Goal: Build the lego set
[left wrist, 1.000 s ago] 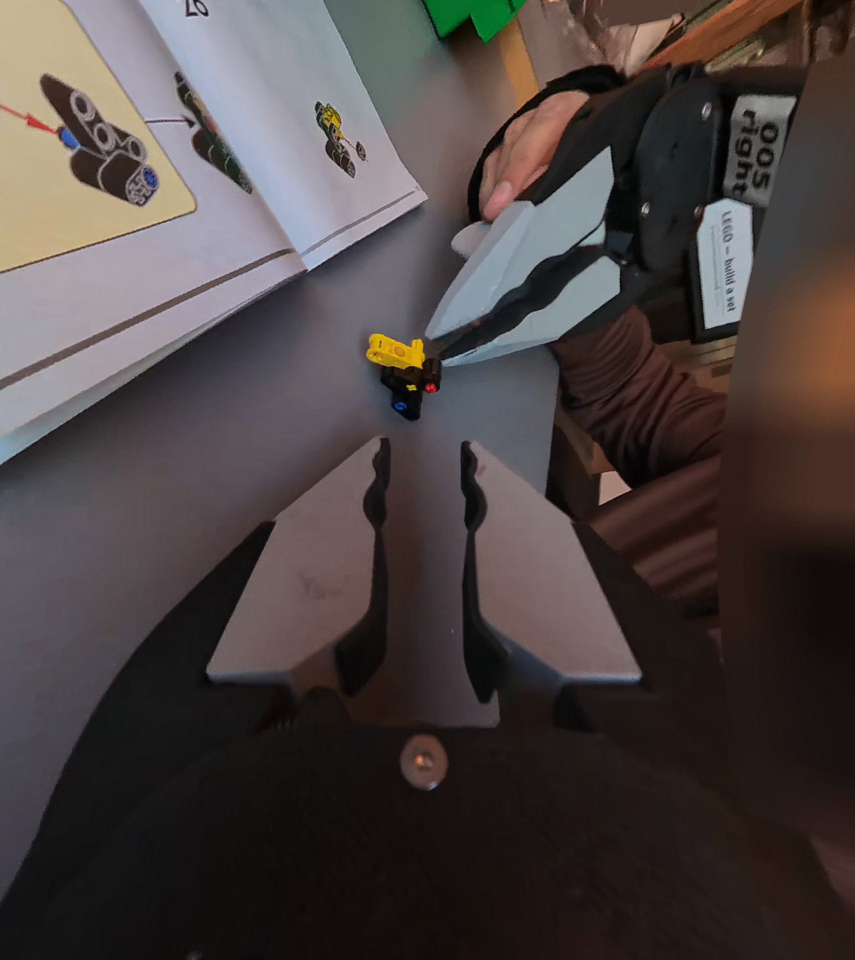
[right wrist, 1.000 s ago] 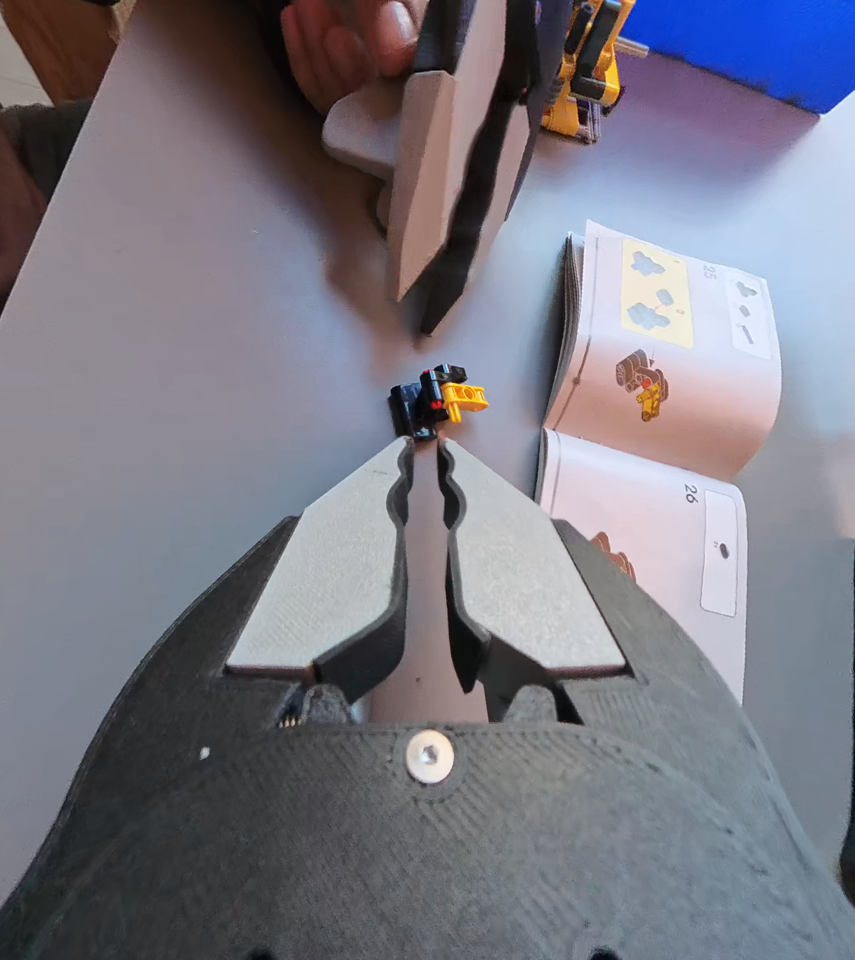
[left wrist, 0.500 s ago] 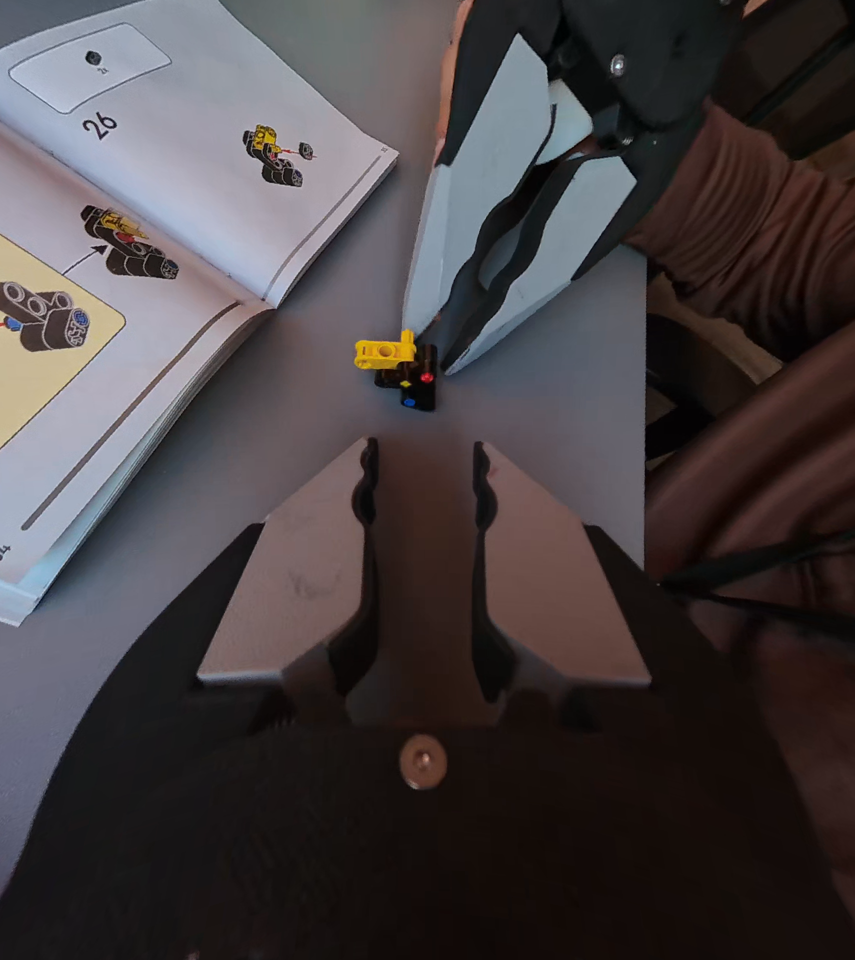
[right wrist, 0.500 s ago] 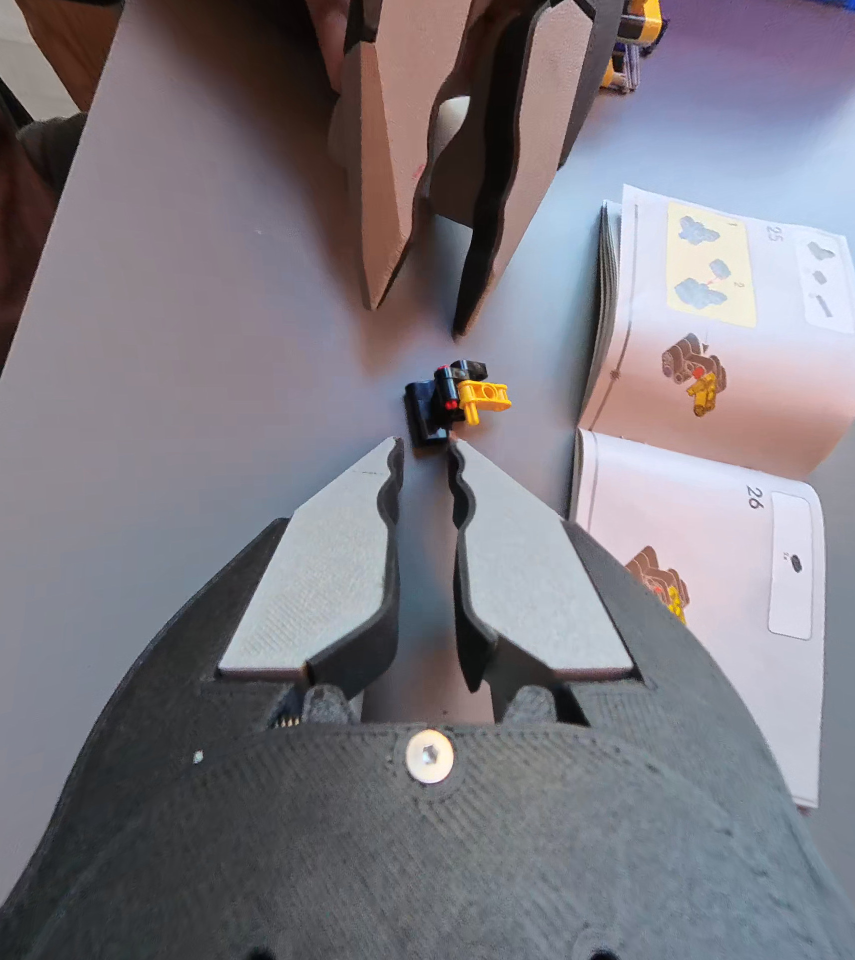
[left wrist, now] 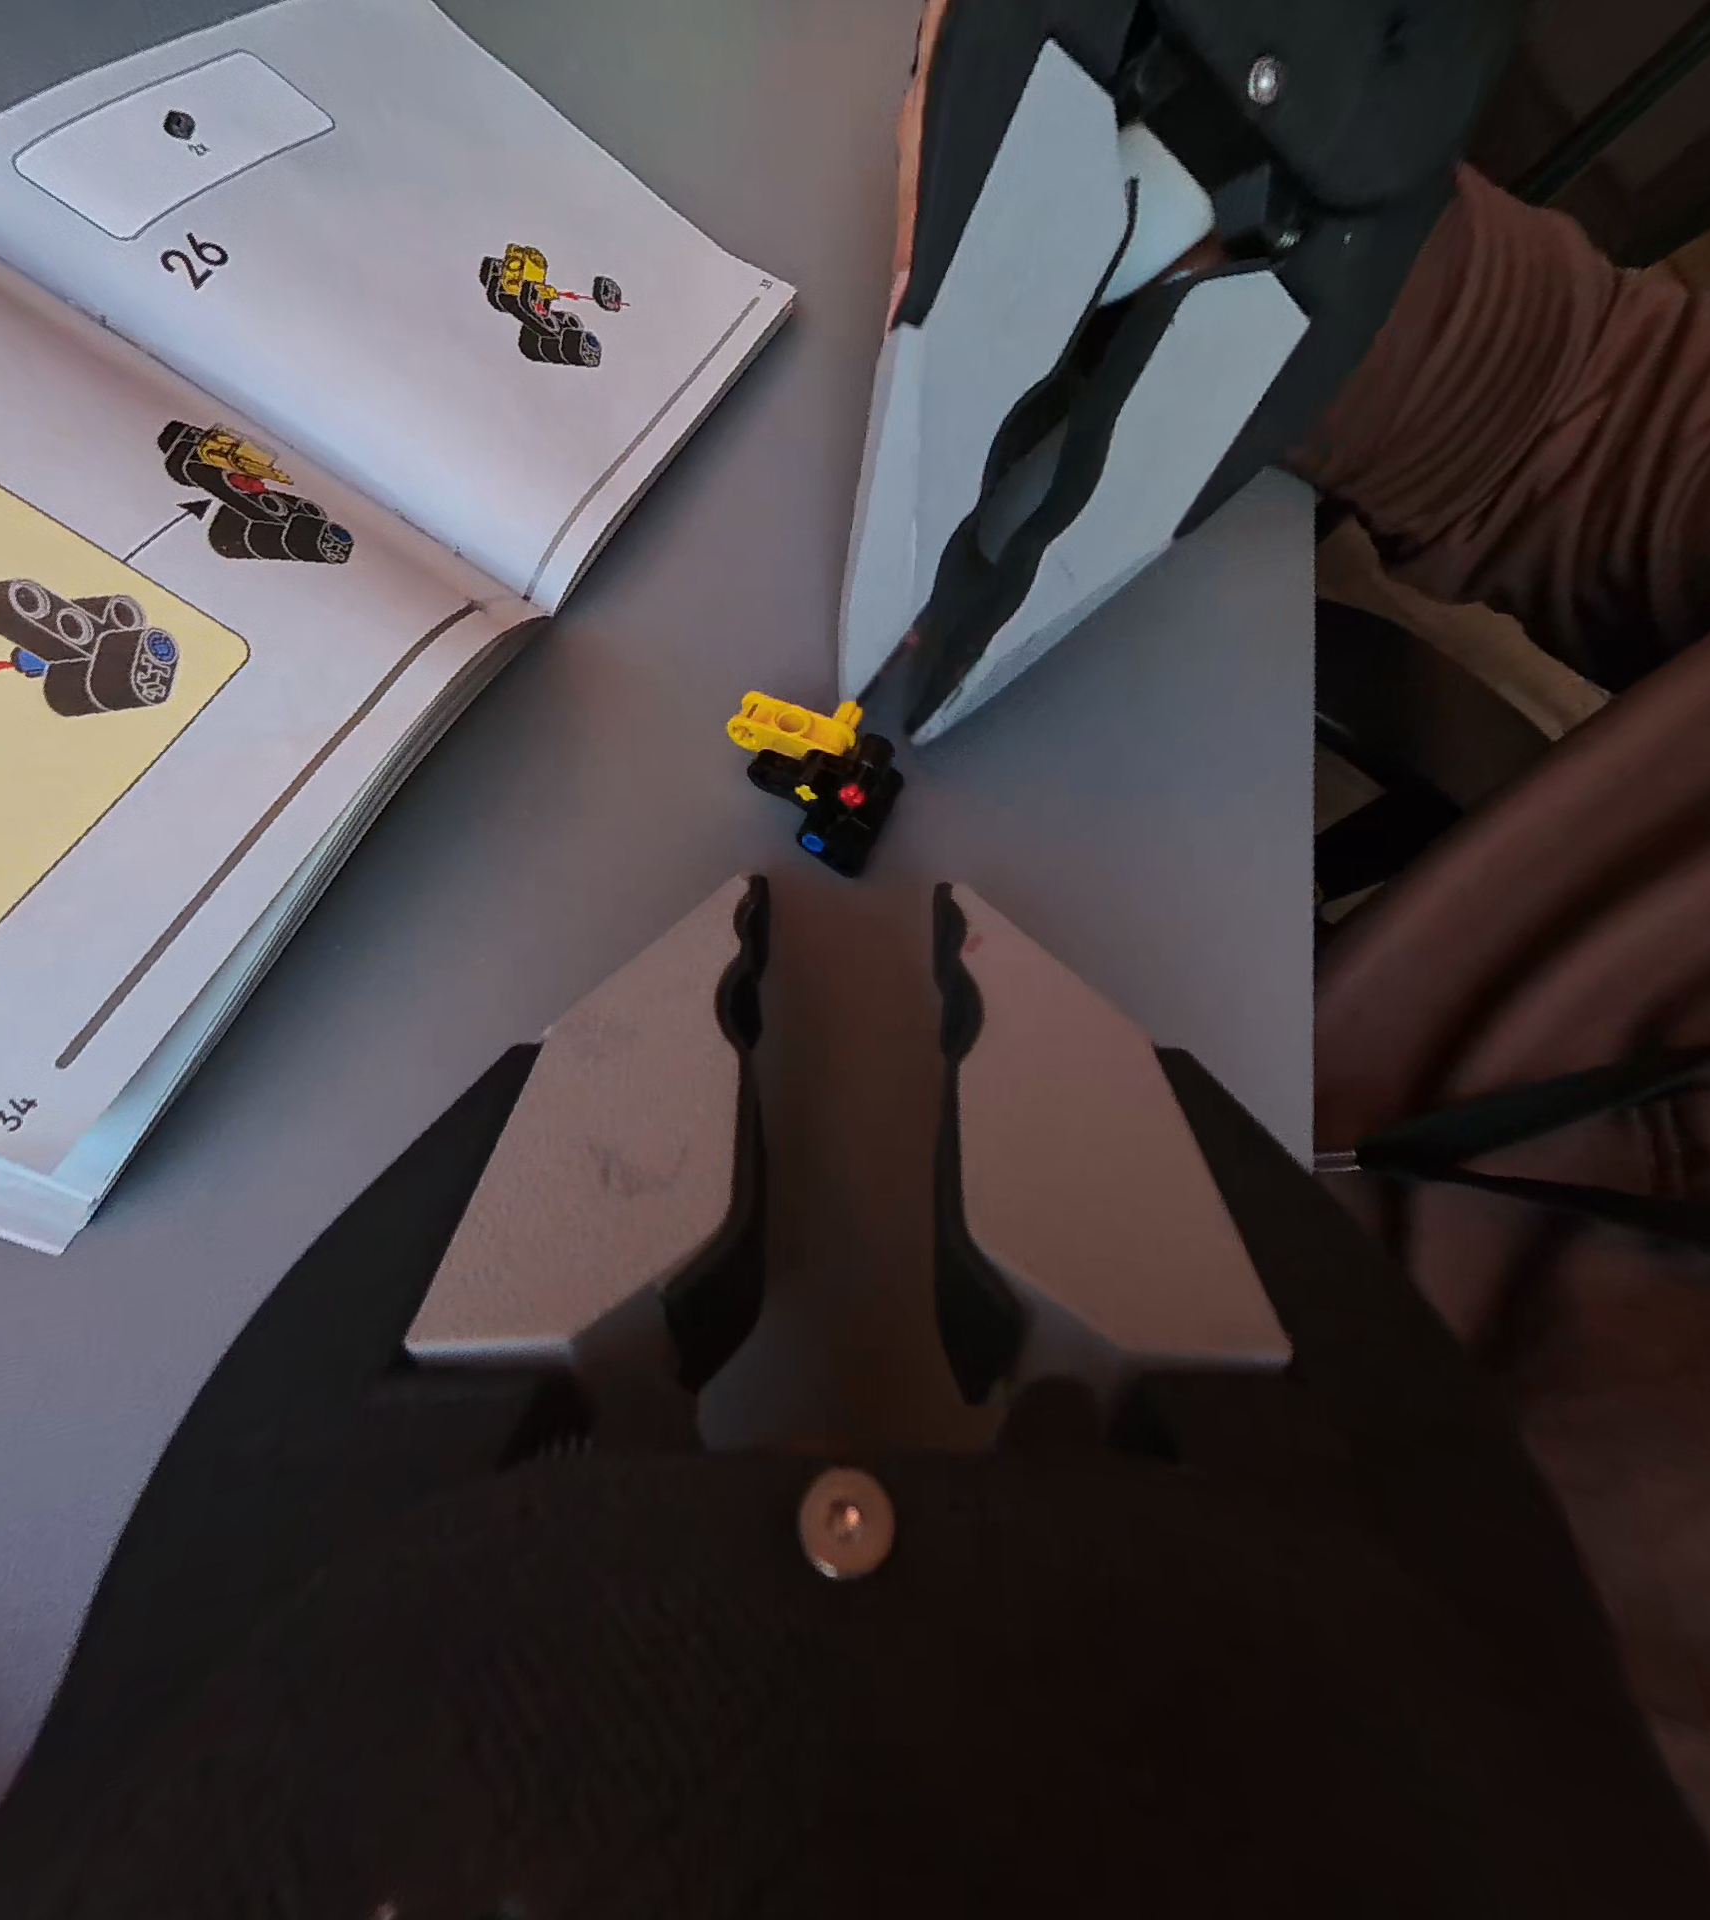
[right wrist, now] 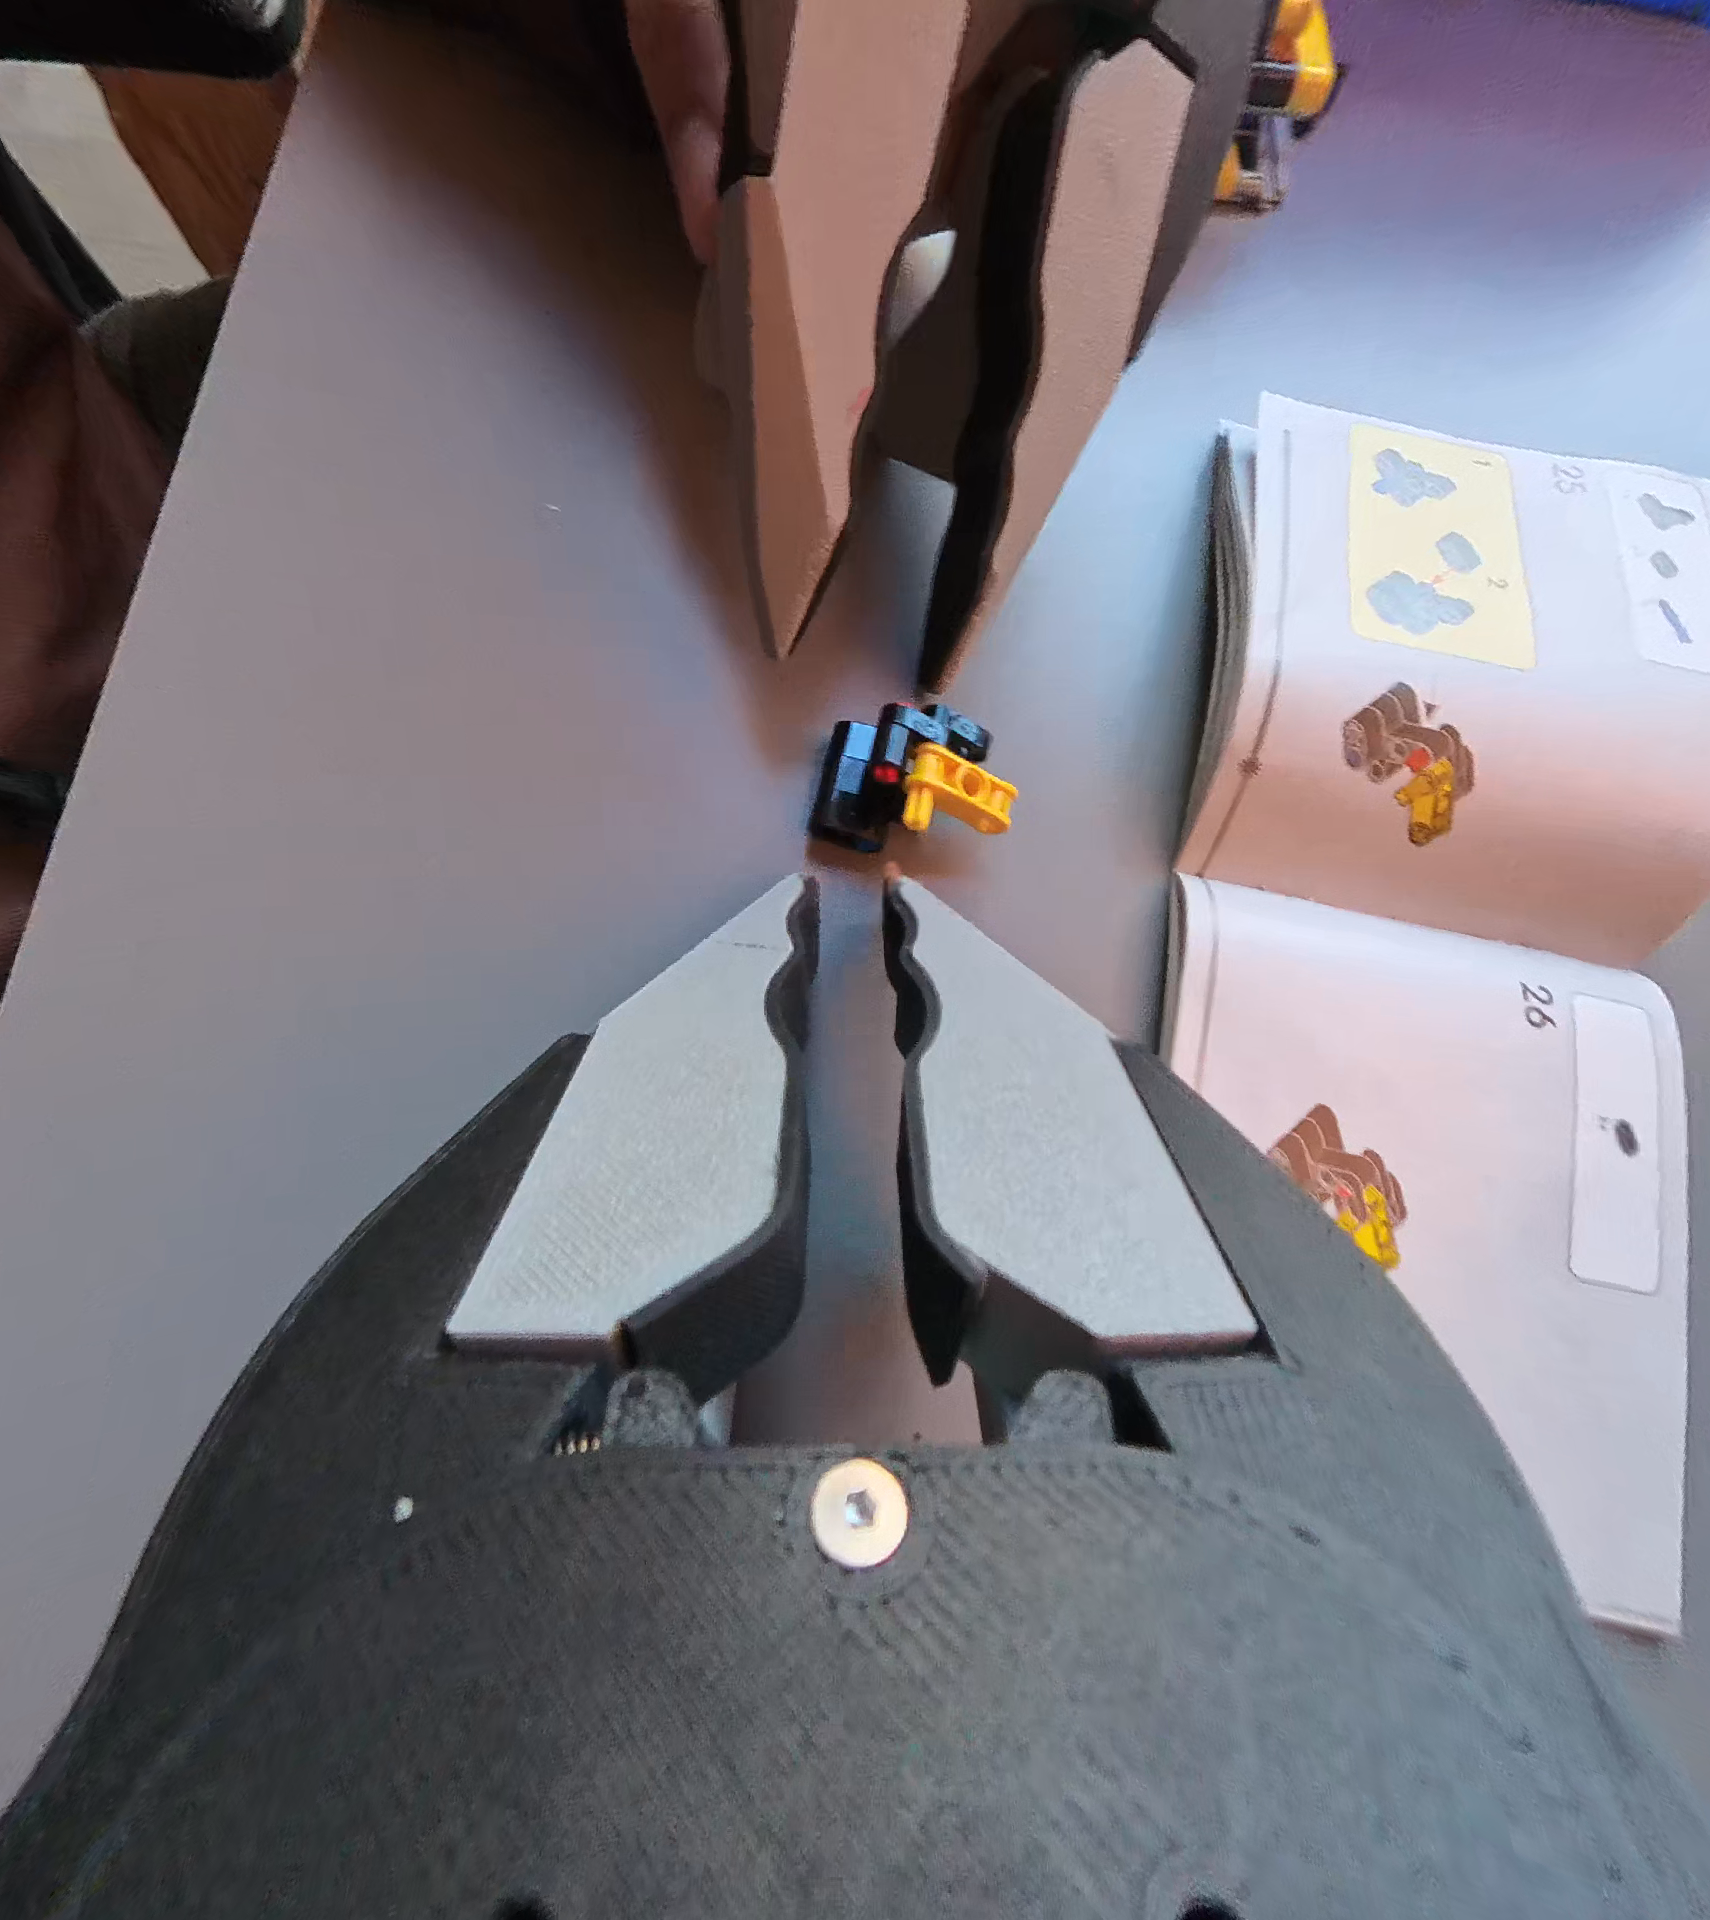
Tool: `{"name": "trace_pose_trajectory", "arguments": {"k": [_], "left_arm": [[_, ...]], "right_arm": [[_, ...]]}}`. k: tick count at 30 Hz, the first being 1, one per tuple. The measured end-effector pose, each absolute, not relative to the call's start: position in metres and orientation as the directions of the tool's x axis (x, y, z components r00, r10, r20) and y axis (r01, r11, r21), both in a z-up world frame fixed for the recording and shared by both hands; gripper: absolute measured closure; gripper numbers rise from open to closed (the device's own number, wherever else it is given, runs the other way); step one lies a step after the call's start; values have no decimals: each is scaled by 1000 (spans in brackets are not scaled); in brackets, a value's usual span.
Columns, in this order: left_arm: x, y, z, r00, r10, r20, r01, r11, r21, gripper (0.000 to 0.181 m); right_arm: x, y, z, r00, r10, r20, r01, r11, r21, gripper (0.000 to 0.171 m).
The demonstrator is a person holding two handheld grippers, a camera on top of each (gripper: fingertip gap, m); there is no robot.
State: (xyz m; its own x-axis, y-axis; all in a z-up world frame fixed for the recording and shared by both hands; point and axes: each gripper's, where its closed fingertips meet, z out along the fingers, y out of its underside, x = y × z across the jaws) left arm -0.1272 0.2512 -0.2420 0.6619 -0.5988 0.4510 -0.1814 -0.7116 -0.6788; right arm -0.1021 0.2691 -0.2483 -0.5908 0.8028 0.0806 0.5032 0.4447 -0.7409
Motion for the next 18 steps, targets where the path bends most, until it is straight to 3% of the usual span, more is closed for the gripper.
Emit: {"name": "trace_pose_trajectory", "arguments": {"k": [13, 18], "left_arm": [[-119, 253, -245, 677, -621, 395, -231, -689, -687, 160], [-120, 255, -246, 685, -614, 393, -228, -692, -685, 164]], "right_arm": [[-110, 277, -242, -513, 846, -147, 592, 225, -774, 140], [-113, 269, -236, -488, 802, -343, 647, 68, -760, 135]]}}
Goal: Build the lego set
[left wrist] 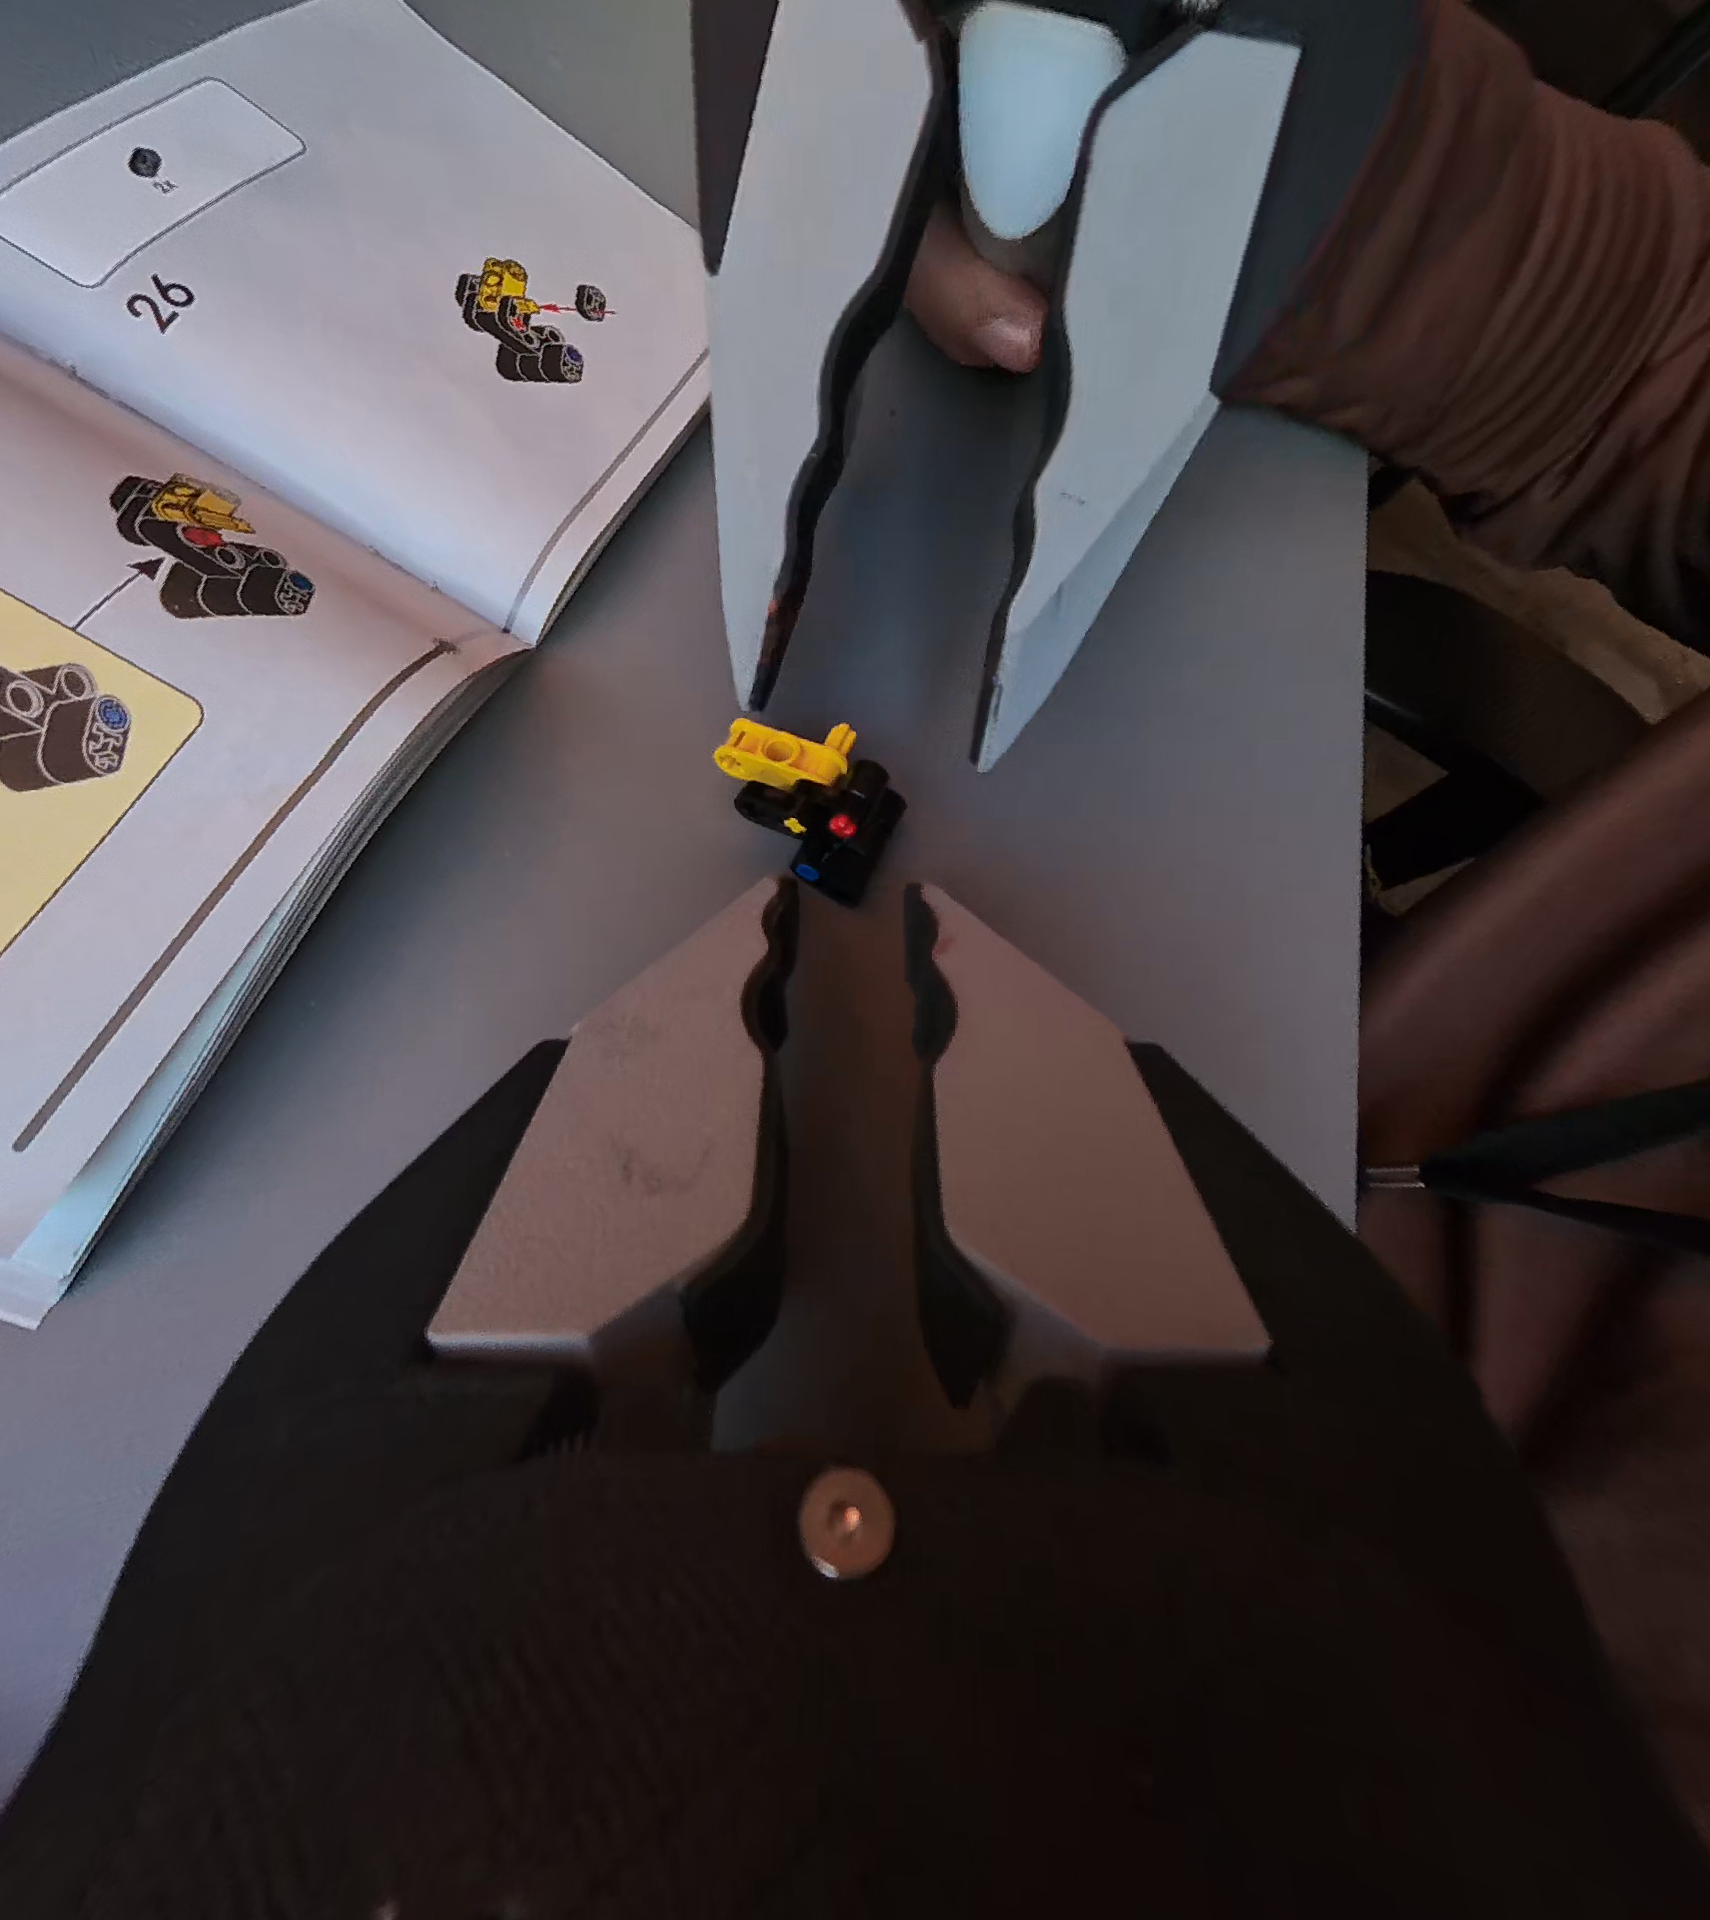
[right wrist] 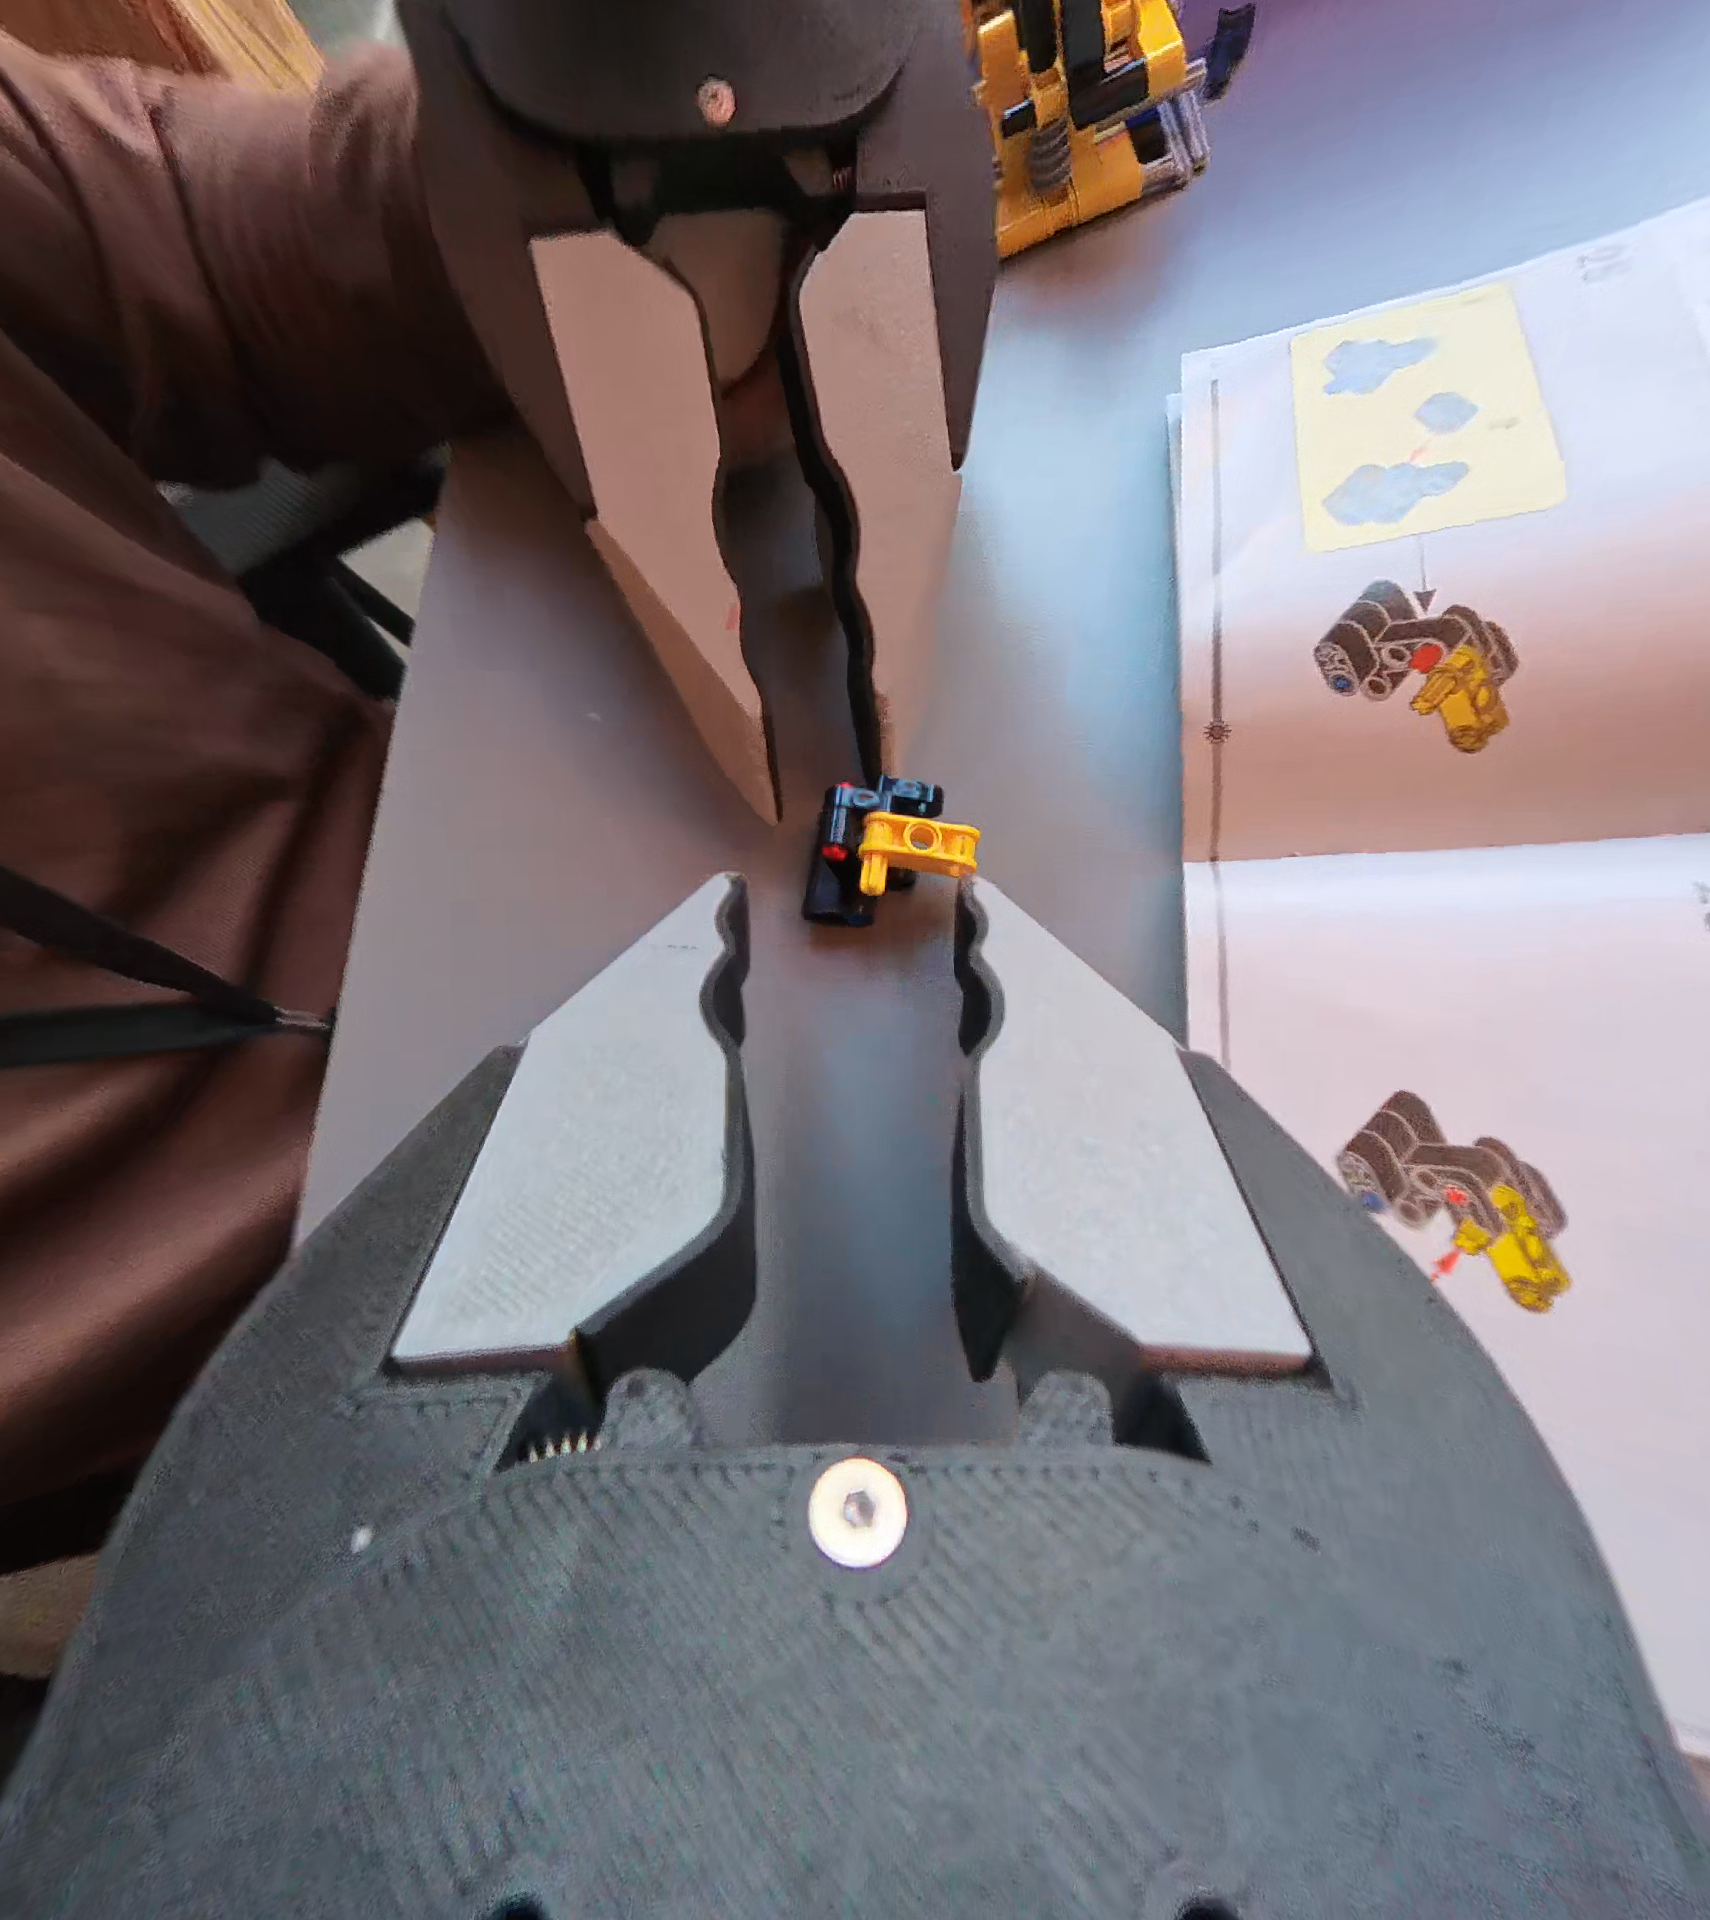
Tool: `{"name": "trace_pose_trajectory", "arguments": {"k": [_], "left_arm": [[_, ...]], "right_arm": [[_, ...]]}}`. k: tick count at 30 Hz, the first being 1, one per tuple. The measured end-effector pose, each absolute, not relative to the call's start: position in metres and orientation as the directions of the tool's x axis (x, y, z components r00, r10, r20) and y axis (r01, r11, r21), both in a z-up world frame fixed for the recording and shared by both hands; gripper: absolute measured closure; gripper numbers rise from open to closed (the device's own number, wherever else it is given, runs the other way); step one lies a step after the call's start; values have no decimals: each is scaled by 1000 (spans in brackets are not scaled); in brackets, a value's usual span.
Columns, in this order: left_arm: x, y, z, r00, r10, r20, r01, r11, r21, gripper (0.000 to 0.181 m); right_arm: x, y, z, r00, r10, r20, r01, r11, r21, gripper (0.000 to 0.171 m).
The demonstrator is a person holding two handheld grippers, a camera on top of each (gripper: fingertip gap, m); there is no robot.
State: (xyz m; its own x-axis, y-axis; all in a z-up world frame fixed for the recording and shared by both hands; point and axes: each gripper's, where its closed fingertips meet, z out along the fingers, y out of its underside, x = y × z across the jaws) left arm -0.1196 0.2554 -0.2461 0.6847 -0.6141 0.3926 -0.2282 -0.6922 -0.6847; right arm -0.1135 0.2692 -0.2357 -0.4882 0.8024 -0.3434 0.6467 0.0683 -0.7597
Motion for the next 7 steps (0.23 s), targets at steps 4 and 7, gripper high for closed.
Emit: {"name": "trace_pose_trajectory", "arguments": {"k": [4, 7], "left_arm": [[-119, 258, -246, 692, -624, 363, -246, -677, -694, 163], [-118, 258, -247, 695, -629, 348, -256, -669, -697, 163]], "right_arm": [[-118, 271, -235, -433, 761, -483, 702, -52, -710, 130], [-121, 276, -236, -399, 761, -512, 711, -96, -696, 137]]}}
